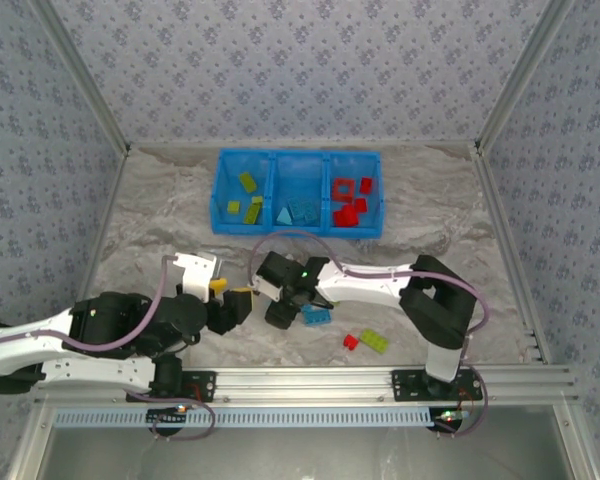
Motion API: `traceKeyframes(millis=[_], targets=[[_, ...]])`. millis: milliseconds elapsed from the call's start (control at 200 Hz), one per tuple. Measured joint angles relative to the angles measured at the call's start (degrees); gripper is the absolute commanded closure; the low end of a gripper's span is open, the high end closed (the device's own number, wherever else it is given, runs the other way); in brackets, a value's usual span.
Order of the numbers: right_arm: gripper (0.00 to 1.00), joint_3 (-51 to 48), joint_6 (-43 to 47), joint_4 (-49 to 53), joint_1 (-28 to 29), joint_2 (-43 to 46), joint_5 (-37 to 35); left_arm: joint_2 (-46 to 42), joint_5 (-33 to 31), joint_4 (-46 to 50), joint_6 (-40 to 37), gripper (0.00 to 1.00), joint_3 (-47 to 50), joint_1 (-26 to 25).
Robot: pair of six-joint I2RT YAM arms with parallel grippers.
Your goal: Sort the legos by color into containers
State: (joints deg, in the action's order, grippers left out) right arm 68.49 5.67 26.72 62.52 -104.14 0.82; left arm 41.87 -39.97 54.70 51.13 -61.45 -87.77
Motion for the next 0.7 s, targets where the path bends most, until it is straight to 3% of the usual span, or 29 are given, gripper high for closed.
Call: traceKeyframes(millis=[465, 700], targets=[[0.28, 5.25, -1.62, 3.58, 0.20, -4.48, -1.95, -0.20, -0.39, -0.55, -0.04, 0.35, 0.00, 0.00], [0.30, 5.25, -2.89, 5.14, -3.96, -5.68, -2.34, -0.20, -0.39, -0.74, -0.07, 0.34, 0.00, 0.00]])
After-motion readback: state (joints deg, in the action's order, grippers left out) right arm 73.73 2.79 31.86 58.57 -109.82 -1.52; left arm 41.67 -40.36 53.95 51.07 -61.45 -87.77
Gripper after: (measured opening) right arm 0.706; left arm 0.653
